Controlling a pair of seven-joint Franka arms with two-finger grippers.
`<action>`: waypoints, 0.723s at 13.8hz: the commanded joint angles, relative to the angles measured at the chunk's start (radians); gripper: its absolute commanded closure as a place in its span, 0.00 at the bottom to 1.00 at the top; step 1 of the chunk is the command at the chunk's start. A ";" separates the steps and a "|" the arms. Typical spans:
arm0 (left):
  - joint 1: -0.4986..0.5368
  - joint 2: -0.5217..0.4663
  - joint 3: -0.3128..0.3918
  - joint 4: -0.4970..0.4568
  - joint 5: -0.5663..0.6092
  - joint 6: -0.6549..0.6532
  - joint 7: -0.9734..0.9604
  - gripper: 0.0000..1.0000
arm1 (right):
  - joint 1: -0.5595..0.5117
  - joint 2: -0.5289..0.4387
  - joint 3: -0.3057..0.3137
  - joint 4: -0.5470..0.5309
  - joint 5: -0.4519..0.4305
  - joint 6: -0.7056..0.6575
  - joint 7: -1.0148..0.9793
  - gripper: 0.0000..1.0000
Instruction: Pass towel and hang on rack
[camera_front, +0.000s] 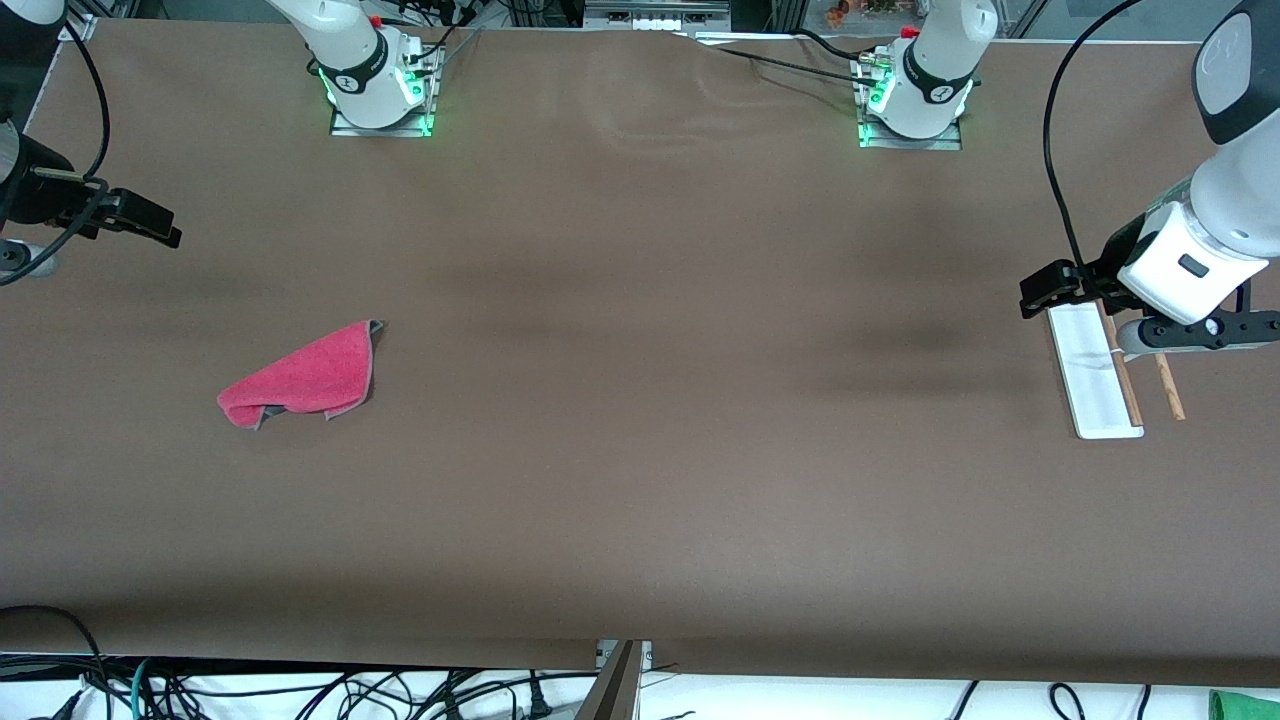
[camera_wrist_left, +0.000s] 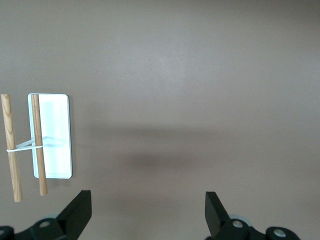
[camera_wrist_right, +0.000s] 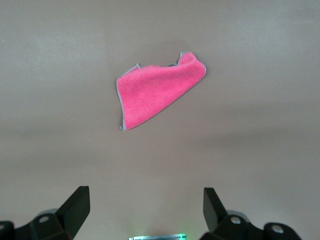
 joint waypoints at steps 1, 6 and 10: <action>0.004 -0.009 0.000 -0.002 -0.005 0.003 0.022 0.00 | -0.015 0.000 0.012 0.007 0.013 0.002 -0.020 0.00; 0.002 -0.009 0.000 -0.002 -0.005 0.003 0.022 0.00 | -0.013 0.001 0.011 0.007 0.012 0.000 -0.022 0.00; 0.002 -0.007 0.000 -0.002 -0.005 0.003 0.022 0.00 | -0.013 0.010 0.012 0.007 0.012 0.003 -0.020 0.00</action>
